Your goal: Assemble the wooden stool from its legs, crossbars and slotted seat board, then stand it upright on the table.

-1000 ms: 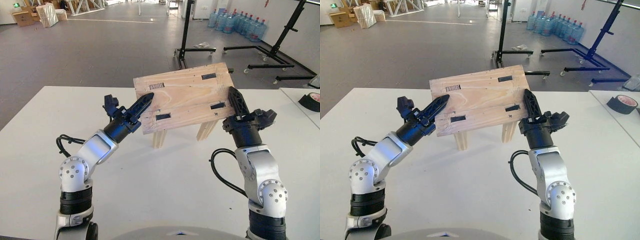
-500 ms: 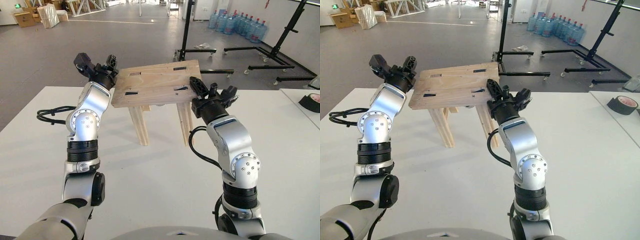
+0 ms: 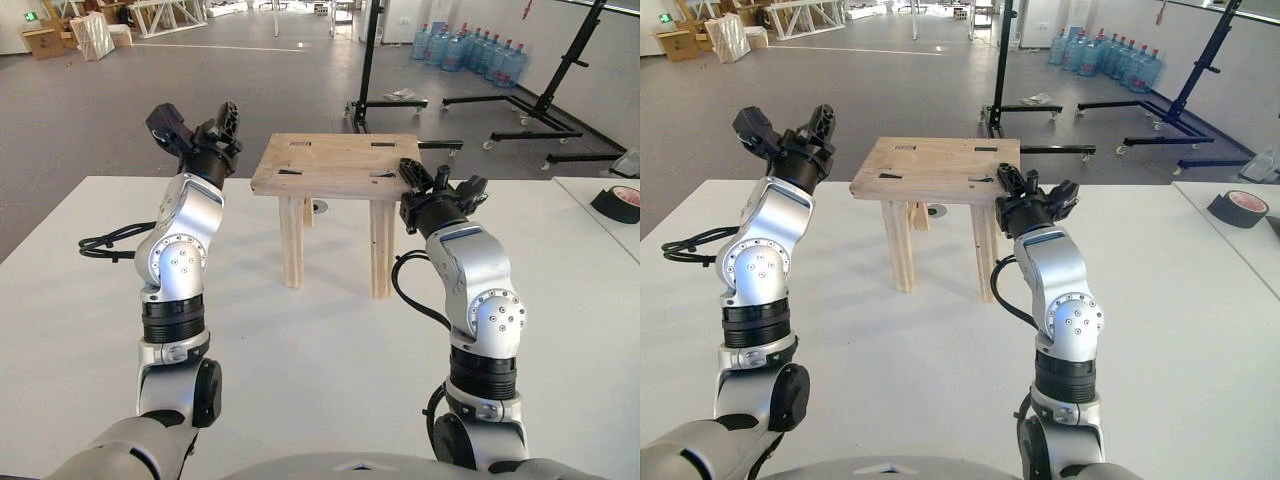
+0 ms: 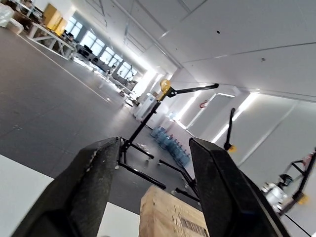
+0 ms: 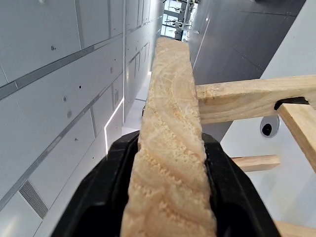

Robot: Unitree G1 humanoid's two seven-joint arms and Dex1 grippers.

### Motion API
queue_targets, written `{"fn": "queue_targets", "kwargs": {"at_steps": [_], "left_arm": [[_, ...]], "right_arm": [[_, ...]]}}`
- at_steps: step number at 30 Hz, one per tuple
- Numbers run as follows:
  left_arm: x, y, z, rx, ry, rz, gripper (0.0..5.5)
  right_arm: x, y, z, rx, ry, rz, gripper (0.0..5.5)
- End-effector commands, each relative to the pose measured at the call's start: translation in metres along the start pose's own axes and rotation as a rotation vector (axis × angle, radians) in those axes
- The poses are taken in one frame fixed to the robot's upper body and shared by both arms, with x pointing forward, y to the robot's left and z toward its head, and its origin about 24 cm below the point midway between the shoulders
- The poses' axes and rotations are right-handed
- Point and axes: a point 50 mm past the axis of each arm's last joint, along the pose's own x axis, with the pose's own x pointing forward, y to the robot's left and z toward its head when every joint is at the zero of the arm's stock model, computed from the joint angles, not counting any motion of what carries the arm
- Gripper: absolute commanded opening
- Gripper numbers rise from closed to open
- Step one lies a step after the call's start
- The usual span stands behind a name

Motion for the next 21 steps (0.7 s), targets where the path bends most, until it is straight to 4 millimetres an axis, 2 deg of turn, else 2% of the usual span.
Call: {"fn": "queue_targets", "kwargs": {"at_steps": [1,6,12,17,21], "left_arm": [[-0.004,0.007,-0.002,0.0,0.005,0.009,2.57],[-0.005,0.009,-0.003,-0.007,0.002,0.011,2.57],[-0.005,0.012,-0.003,-0.003,-0.008,0.01,2.57],[-0.008,0.016,-0.003,0.035,-0.015,0.008,2.57],[-0.01,0.018,-0.003,0.082,-0.027,0.001,2.57]], "right_arm": [[0.003,-0.047,-0.001,-0.1,0.085,-0.229,2.33],[0.01,-0.05,0.022,-0.158,0.018,-0.223,3.34],[0.012,-0.037,0.041,-0.246,-0.083,-0.142,4.62],[0.012,-0.03,0.049,-0.311,-0.148,-0.073,4.62],[0.01,-0.015,0.052,-0.352,-0.2,0.031,4.62]]}}
